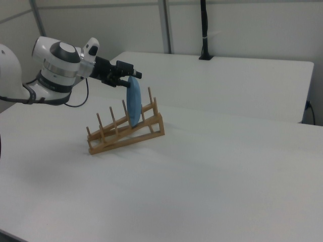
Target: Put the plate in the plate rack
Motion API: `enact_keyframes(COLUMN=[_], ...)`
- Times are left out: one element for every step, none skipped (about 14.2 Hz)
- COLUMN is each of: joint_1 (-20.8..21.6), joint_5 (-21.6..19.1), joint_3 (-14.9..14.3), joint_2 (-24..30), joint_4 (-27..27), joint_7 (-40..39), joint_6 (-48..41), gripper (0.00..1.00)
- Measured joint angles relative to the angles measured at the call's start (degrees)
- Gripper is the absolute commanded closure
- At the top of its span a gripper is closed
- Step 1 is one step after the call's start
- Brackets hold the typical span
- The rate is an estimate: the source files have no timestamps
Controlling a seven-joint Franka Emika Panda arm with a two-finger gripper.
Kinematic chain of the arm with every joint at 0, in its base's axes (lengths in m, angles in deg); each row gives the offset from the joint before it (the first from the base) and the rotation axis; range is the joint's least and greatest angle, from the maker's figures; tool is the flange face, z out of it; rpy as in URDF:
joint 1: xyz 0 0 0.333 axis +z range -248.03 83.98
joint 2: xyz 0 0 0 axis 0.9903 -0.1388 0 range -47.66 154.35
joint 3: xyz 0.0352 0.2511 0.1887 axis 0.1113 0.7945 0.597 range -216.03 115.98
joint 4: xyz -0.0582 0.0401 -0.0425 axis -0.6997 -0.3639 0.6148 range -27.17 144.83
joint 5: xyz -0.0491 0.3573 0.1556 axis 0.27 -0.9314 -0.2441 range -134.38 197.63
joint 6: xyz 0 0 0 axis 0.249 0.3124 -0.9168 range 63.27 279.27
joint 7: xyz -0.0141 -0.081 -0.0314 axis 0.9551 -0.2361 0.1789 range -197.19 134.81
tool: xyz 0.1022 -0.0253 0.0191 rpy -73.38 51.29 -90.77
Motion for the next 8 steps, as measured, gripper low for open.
enact_keyframes(joint_1=[0.0, 0.1, 0.1, 0.1, 0.1, -0.3, -1.2, -2.3], joint_5=[-2.8, -7.8, -13.9, -20.8, -27.7, -34.6, -41.8, -48.4], joint_3=[0.3, 1.0, 1.8, 2.6, 3.1, 3.7, 4.5, 5.0], joint_2=[0.2, 0.6, 1.1, 1.8, 2.7, 3.5, 4.4, 5.3], joint_4=[-0.4, -0.8, -1.2, -1.4, -1.5, -1.5, -1.5, -1.7], joint_7=[2.4, 3.6, 3.7, 3.4, 1.9, -0.8, -4.6, -8.9], joint_6=[0.5, 0.7, 0.7, 0.7, 0.4, -1.3, -4.5, -8.4], gripper=[0.00, 0.00, 0.00, 0.00, 0.00, 0.00, 0.00, 0.00])
